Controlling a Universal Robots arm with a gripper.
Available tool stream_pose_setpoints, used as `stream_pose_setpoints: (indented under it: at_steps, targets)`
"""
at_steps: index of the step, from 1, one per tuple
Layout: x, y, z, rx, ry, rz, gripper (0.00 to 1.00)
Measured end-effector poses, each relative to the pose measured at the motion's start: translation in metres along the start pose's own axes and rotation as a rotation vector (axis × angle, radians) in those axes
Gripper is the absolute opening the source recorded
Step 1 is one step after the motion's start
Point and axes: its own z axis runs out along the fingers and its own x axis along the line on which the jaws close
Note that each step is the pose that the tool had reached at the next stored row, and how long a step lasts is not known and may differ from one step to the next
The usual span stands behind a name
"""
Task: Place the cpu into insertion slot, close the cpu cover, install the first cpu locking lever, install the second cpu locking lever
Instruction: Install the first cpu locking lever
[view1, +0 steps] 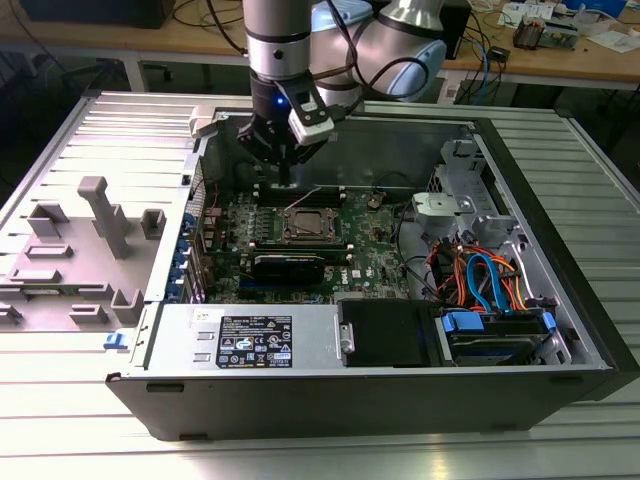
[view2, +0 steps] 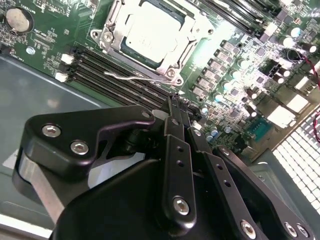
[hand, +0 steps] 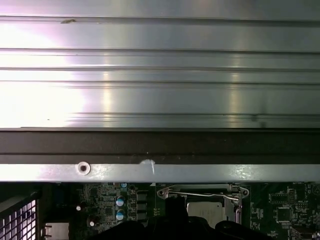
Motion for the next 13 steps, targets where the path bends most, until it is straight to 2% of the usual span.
stream_pose_setpoints:
  at_steps: [5,13]
  targets:
    - [-0.0052,0.0000,0.0014,0.0029,0.0001,0.000,0.11]
    - [-0.0054,0.0000,0.0029,0.0037,-0.0008,0.003,0.11]
